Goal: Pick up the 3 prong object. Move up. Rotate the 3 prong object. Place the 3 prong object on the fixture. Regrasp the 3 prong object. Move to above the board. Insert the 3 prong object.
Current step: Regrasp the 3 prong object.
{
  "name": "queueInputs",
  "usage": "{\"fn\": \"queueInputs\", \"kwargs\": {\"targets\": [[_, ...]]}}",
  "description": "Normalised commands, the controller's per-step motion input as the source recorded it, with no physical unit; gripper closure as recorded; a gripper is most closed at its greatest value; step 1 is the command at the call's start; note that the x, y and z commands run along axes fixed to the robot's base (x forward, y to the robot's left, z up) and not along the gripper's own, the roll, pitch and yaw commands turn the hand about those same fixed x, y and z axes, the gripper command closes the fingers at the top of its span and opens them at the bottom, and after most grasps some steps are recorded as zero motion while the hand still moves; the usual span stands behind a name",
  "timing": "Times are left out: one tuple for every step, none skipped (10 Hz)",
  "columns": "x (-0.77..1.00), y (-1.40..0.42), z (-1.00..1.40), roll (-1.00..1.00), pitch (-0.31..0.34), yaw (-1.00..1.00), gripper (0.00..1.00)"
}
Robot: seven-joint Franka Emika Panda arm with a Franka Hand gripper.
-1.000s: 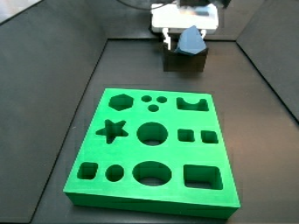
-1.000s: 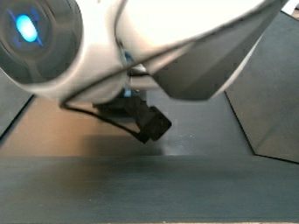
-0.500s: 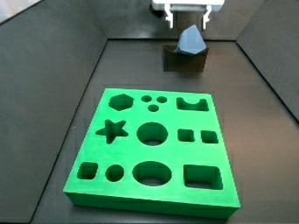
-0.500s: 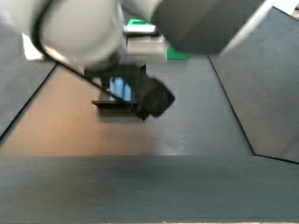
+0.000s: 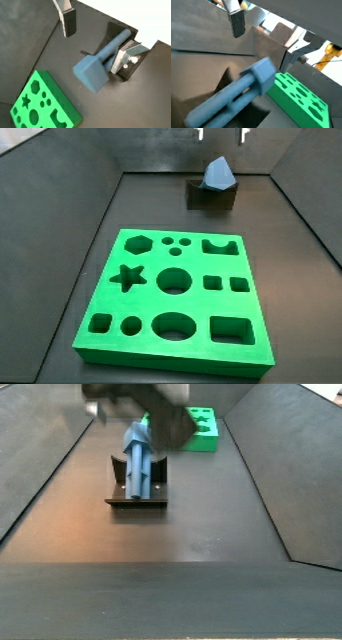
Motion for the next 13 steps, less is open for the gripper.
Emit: {"fn": "queueInputs", "kwargs": {"targets": [[-0.05, -1.00, 0.78, 1.00, 0.033, 0.03, 0.00], [-0.04, -1.00, 0.71, 1.00, 0.033, 0.04, 0.00], [-0.04, -1.00, 0.62, 1.00, 0.033, 0.03, 0.00], [-0.03, -0.84, 0.41, 1.00, 0.032, 0.04, 0.00], [-0.01, -0.56, 0.21, 1.00, 0.030, 0.04, 0.00], [-0.01, -0.33, 0.12, 1.00, 0.029, 0.04, 0.00], [-0.01, -0.12, 0.07, 1.00, 0.027, 0.04, 0.00], [-0.01, -0.05, 0.05, 1.00, 0.026, 0.04, 0.00], [0.01, -0.04, 0.02, 1.00, 0.024, 0.04, 0.00], [0.01, -0.03, 0.01, 1.00, 0.024, 0.04, 0.00], [0.01, -0.02, 0.01, 1.00, 0.028, 0.04, 0.00], [0.01, -0.02, 0.01, 1.00, 0.035, 0.04, 0.00], [0.02, -0.02, 0.01, 1.00, 0.041, 0.05, 0.00]]}}
